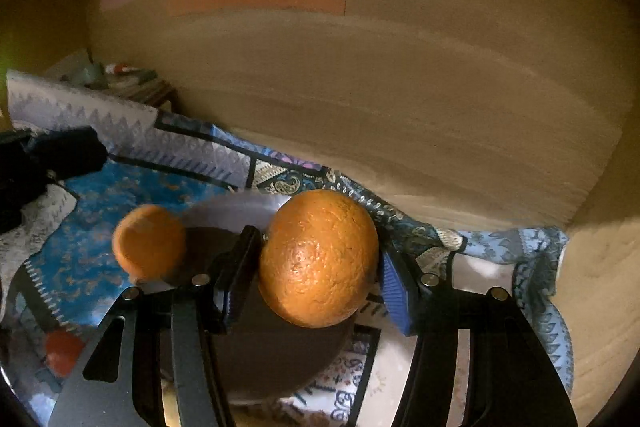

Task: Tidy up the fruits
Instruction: 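Carry both oranges onto the dark plate and open both tools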

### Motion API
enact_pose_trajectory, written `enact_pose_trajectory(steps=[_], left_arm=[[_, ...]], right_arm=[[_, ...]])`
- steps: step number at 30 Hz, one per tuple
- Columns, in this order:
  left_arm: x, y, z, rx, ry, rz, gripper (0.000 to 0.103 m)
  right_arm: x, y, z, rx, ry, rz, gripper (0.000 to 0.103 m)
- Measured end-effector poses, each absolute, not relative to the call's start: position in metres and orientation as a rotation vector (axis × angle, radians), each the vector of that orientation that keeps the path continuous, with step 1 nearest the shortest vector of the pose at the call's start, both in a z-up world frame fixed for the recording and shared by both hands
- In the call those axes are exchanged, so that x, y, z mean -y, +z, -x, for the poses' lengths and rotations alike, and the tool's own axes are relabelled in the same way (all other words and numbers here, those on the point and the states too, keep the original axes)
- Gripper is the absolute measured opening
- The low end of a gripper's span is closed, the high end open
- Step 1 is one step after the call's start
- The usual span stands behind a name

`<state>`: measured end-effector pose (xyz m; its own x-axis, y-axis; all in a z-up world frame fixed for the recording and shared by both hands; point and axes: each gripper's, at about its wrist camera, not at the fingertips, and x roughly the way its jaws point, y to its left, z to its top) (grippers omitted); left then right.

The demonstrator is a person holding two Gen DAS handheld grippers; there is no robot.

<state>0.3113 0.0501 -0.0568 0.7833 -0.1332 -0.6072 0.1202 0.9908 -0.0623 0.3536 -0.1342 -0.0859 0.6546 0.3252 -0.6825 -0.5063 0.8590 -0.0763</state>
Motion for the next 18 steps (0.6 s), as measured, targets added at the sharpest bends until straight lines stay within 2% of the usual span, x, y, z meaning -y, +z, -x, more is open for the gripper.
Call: enact_pose_trajectory(steps=[8,14,18], left_arm=[[-0.054,-0.087,-0.327,-0.734,-0.113,0.008,0.029],[-0.06,-0.102,-0.329,-0.767,-0.096,0.013,0.042],[-0.062,-0.107,-0.326,-0.766,-0.082,0.0,0.06]], right_arm=[[0.133,-0.107,-0.367,-0.791,0.493,0.29,0.053],[0.134,-0.123,-0.378,-0.858,0.494,0.286,0.053],[0.14,-0.125,-0.384,-0.887,0.503,0.236,0.053]])
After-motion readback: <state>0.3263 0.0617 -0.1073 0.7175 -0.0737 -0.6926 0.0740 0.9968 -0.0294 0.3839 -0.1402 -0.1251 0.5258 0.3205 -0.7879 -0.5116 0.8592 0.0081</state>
